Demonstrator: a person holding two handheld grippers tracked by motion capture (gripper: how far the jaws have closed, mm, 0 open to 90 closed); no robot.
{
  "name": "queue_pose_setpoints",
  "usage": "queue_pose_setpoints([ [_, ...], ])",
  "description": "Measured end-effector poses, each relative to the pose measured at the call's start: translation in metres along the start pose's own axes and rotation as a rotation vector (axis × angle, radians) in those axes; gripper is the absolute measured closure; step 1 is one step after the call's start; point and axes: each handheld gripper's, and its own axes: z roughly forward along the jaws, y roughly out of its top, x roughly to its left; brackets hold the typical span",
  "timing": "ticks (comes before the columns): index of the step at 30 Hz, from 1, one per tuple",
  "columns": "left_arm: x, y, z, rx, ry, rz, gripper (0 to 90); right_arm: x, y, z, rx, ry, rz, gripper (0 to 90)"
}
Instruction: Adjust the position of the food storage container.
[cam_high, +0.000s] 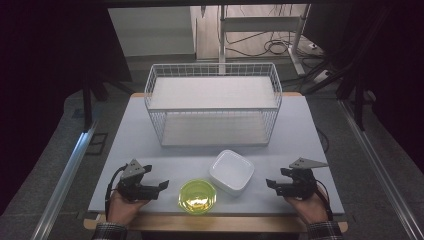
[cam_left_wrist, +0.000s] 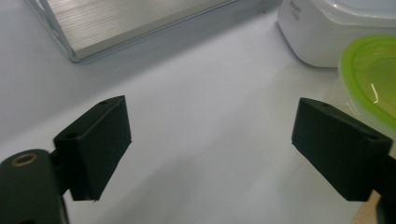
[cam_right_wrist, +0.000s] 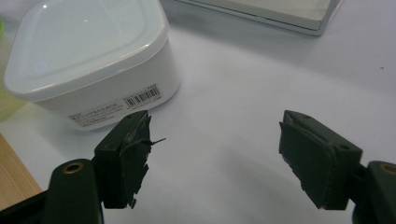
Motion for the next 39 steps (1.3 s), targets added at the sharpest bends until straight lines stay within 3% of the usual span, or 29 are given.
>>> queue_pose_setpoints([
  [9,0.000,0.003,0.000,0.004,-0.009,-0.007,21.1,0.005,-0.002,0.002,0.029,-0.020,-0.055,30.3],
  [17,-0.009,0.013,-0.011,-0.027,-0.069,0.013,40.1,0.007,-0.002,0.002,0.031,-0.040,-0.086,34.5],
  [18,-0.011,0.015,-0.012,-0.029,-0.080,0.010,43.1,0.007,-0.002,0.002,0.030,-0.040,-0.086,34.7],
  [19,-0.017,0.020,-0.013,-0.033,-0.122,0.007,47.7,0.008,-0.002,0.002,0.030,-0.040,-0.086,34.7],
  [20,-0.017,0.020,-0.013,-0.033,-0.122,0.007,50.6,0.008,-0.002,0.002,0.030,-0.040,-0.086,34.7],
  [21,-0.021,0.024,-0.014,-0.037,-0.159,0.010,50.6,0.008,-0.002,0.003,0.030,-0.039,-0.085,34.7],
  [23,-0.036,0.032,-0.014,-0.033,-0.209,0.047,60.0,0.010,-0.001,0.005,0.030,-0.036,-0.088,34.7],
  [24,-0.036,0.032,-0.014,-0.033,-0.209,0.047,63.2,0.011,-0.001,0.005,0.029,-0.036,-0.091,34.6],
  [26,-0.053,0.038,-0.011,-0.018,-0.251,0.086,70.8,0.012,-0.001,0.006,0.030,-0.033,-0.094,34.6],
  [27,-0.053,0.038,-0.011,-0.018,-0.251,0.086,74.6,0.012,-0.001,0.006,0.030,-0.033,-0.094,34.6],
  [28,-0.067,0.040,-0.005,0.002,-0.271,0.115,78.4,0.013,-0.001,0.007,0.030,-0.033,-0.095,34.6],
  [30,-0.073,0.042,-0.003,0.011,-0.271,0.133,84.3,0.013,-0.001,0.007,0.029,-0.031,-0.096,34.5],
  [36,-0.106,0.047,0.012,0.033,-0.329,0.155,90.0,0.013,0.000,0.008,0.029,-0.029,-0.095,33.5],
  [39,-0.115,0.048,0.016,0.035,-0.343,0.157,90.0,0.013,0.000,0.009,0.034,-0.028,-0.095,33.2],
])
